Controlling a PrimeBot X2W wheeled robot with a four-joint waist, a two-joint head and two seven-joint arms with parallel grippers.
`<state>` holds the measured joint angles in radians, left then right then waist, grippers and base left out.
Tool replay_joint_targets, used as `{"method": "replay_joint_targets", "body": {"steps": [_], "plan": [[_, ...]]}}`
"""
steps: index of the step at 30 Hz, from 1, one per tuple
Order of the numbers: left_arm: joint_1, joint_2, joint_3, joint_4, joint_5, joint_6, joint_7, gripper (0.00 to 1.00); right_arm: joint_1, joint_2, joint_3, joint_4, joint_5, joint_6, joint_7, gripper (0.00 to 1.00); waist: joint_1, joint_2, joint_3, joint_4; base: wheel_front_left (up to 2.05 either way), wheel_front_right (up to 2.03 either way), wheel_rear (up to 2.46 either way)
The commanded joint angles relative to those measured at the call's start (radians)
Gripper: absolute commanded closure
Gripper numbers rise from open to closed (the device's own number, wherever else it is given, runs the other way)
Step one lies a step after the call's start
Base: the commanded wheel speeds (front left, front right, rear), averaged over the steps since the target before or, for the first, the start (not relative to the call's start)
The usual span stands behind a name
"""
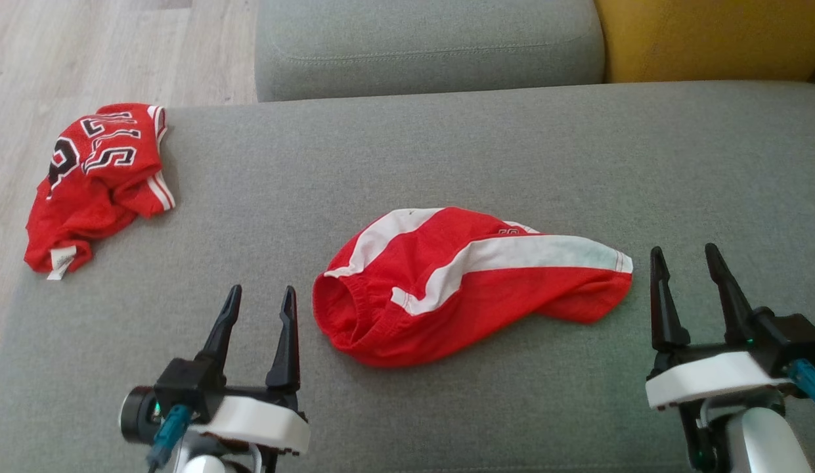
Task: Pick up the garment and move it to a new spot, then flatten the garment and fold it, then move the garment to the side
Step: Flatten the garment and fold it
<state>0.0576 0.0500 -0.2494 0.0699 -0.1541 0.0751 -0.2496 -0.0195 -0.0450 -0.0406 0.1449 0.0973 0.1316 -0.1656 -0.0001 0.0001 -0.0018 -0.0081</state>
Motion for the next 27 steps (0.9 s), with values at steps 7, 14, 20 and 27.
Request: {"method": "replay_joint_targets", "body": {"steps": [7, 14, 20, 27], "plan": [[-0.04, 0.0, 0.024, -0.026, 0.007, -0.006, -0.012, 0.0, -0.023, -0.005, 0.018, -0.029, 0.01, -0.001, 0.009, 0.0, 0.0001, -0.0001, 0.011, -0.002, 0.0, 0.0, 0.0], [-0.103, 0.0, -0.058, 0.038, -0.006, -0.059, 0.039, 0.0, -0.035, -0.005, 0.009, -0.025, 0.008, -0.001, 0.013, 0.0, 0.0001, -0.0001, 0.041, -0.011, 0.0, 0.0, 0.0], [-0.226, 0.0, -0.157, 0.092, -0.052, -0.104, 0.182, 0.0, -0.053, -0.005, 0.022, -0.012, 0.016, -0.001, 0.009, 0.0, 0.0001, -0.0001, 0.075, -0.03, 0.0, 0.0, 0.0], [-0.326, 0.0, -0.207, 0.134, -0.116, -0.079, 0.378, 0.0, -0.075, -0.005, 0.025, 0.005, 0.027, -0.001, -0.004, 0.0, 0.0001, -0.0001, 0.114, -0.067, 0.0, 0.0, 0.0]]}}
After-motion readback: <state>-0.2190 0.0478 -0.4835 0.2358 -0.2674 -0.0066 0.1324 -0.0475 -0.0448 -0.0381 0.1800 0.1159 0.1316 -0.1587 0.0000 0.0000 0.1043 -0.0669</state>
